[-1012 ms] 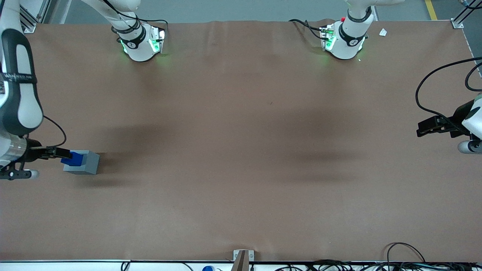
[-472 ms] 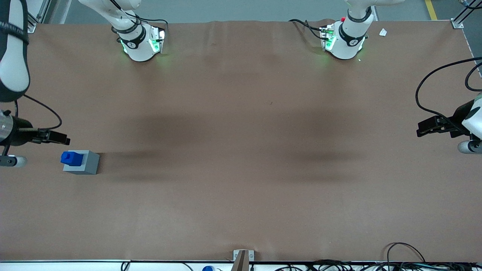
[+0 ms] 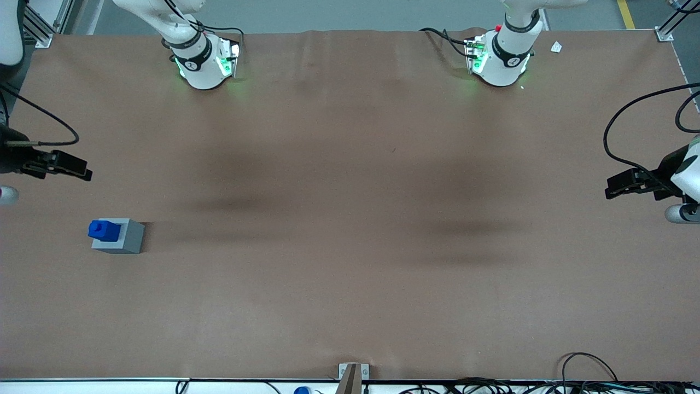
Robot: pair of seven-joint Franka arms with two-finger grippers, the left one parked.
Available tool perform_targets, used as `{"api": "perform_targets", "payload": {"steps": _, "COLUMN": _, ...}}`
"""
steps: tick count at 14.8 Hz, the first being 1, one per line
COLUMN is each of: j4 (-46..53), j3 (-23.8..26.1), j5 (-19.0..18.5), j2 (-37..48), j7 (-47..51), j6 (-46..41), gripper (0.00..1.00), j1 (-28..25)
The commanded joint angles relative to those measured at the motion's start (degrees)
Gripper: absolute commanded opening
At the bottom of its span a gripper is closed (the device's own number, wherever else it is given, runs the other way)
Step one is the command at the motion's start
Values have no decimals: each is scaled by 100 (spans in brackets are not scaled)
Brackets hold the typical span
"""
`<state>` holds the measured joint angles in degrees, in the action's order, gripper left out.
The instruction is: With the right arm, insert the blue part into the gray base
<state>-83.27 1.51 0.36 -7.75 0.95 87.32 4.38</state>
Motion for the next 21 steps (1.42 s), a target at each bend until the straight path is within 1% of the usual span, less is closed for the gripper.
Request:
{"api": "perform_targets", "payload": {"steps": 1, "j4": -216, "j3": 16, "j5": 130, "j2": 483, "j7": 81, "j6": -119, "gripper": 100, "j1": 11}}
{"api": "perform_targets", "payload": {"steps": 4, "j4": -399, "j3": 16, "j5": 166, "j2": 826, "j7": 72, "j6": -181, "gripper": 100, "j1": 11}}
{"api": "perform_targets", "payload": {"steps": 6, "j4": -602, "j3": 7, "j5": 271, "j2": 1037, "j7": 72, "j6": -163, "gripper": 100, "j1": 11}}
{"api": "perform_targets", "payload": {"steps": 8, "j4": -751, "j3": 7, "j5": 272, "j2": 1187, "j7": 55, "j6": -128, "gripper": 100, "j1": 2}}
{"api": "perform_targets", "payload": {"steps": 13, "j4": -822, "j3": 7, "j5": 280, "j2": 1188, "j7": 20, "j6": -58, "gripper": 100, "j1": -7}}
{"api": "perform_targets", "payload": {"steps": 17, "j4": -831, "j3": -2, "j5": 210, "j2": 1179, "j7": -7, "j6": -119, "gripper": 100, "j1": -174}}
{"api": "perform_targets", "payload": {"steps": 21, "j4": -752, "j3": -2, "j5": 219, "j2": 1162, "j7": 2, "j6": -119, "gripper": 100, "j1": -165}}
